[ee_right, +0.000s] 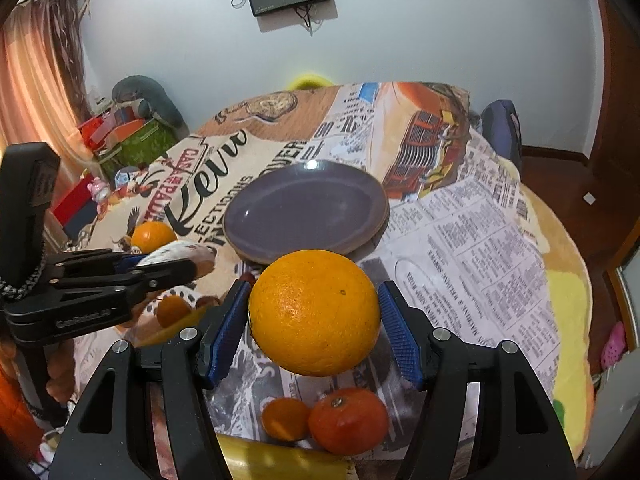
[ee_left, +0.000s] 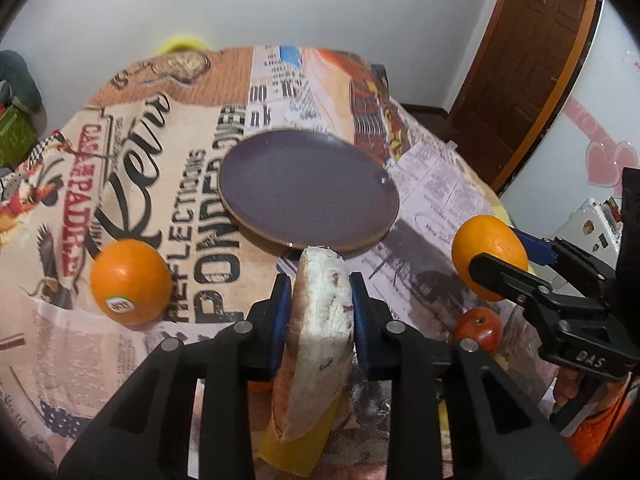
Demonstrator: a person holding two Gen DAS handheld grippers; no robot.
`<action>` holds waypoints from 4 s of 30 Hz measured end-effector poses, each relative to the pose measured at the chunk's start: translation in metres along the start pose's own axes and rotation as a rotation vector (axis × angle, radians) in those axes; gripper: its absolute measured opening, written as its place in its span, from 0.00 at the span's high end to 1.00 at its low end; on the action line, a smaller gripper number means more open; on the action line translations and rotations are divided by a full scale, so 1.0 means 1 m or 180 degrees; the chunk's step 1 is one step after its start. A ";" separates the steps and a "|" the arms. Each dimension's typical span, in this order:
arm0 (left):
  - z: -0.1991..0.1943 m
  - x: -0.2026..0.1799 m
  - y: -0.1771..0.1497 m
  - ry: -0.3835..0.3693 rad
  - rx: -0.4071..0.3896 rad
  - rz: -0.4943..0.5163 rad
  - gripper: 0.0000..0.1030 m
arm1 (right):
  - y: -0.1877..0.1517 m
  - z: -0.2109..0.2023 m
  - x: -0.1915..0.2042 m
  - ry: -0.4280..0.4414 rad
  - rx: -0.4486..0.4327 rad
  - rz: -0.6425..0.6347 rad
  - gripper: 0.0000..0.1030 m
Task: Organize fruits
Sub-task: 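Grasp the pomelo segment with the left tool while the right tool grasps the orange, then carry both fruits over the grey plate and lower them onto it, then open both tools and lift them away from the plate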
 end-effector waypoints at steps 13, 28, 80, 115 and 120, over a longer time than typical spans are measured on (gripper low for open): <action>-0.042 0.014 0.045 0.0114 -0.0471 -0.0026 0.72 | 0.049 -0.013 0.003 -0.0140 -0.0322 -0.0166 0.40; -0.018 0.031 0.096 0.0225 -0.0645 -0.0034 0.75 | 0.105 0.010 0.003 -0.0281 -0.0539 -0.0405 0.40; 0.095 0.103 0.059 0.0269 0.0091 -0.0377 0.66 | 0.077 0.111 -0.022 -0.0276 0.0191 -0.0513 0.40; 0.117 0.059 0.116 0.0234 0.0052 -0.0121 0.78 | 0.086 0.170 -0.023 -0.0344 0.0541 -0.0689 0.38; 0.097 0.055 0.111 0.0281 0.0003 -0.0056 0.78 | 0.087 0.151 -0.020 -0.0357 0.0441 -0.0665 0.38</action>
Point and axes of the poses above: each gripper's, at about its wrist camera, not at the fingertips, and z roughly the way its jaws point, x to its left, y to its top, the point moved 6 cm from there along z, roughly the way its jaws point, and after that the axes turned 2 degrees about y, right-handed, at the moved point
